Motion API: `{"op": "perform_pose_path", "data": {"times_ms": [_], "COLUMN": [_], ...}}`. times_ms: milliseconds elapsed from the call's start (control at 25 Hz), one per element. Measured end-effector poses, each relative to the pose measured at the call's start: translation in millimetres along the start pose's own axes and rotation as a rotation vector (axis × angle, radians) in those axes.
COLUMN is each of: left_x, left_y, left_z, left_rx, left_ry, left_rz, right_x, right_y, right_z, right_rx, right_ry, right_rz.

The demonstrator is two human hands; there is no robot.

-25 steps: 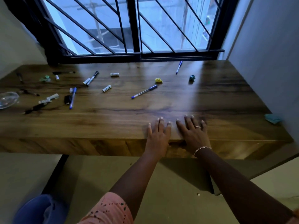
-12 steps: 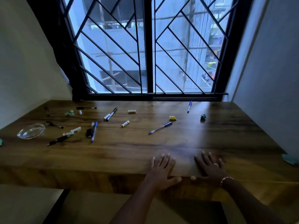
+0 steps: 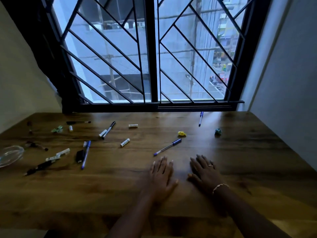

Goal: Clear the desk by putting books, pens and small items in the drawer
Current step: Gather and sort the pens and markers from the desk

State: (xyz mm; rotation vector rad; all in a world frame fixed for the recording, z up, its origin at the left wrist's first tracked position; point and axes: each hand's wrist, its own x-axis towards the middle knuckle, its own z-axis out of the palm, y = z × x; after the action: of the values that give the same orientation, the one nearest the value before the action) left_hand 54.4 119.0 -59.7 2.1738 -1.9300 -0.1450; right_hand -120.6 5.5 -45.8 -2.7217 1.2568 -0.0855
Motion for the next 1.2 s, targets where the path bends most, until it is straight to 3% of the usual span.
{"op": "perform_pose_path", "data": {"times_ms": [280, 440, 560, 760, 880, 1040, 1200], "left_x": [71.1, 100.6, 108.8, 118.7, 118.3, 122.9, 125.4], "left_y": [-29.4, -50.5, -62.5, -69.8, -72.6, -75.6, -74.4], "left_z": [-7.4, -5.6, 2.7, -1.4, -0.4, 3.1, 5.8], "left_rx": [0.083, 0.059, 0.028, 0.035, -0.005, 0.021, 0.031], "left_ry": [0.164, 0.236, 0.309, 0.414, 0.388, 0.387, 0.422], "left_rz": [0.007, 0.018, 0.039, 0.115, 0.111, 0.134, 0.128], "right_x": [92.8, 145.1, 192.1, 261.6, 293.0, 315.8, 307.0], "right_y": [16.2, 24.6, 38.0, 57.8, 70.9, 73.1, 61.7], "right_z": [-6.7, -15.2, -13.4, -13.0, -15.5, -17.9, -29.9], "right_rx": [0.181, 0.076, 0.315, 0.437, 0.346, 0.110, 0.181], "right_ry": [0.159, 0.282, 0.269, 0.391, 0.404, 0.380, 0.313], "right_rz": [0.141, 0.110, 0.292, 0.455, 0.558, 0.506, 0.600]}}
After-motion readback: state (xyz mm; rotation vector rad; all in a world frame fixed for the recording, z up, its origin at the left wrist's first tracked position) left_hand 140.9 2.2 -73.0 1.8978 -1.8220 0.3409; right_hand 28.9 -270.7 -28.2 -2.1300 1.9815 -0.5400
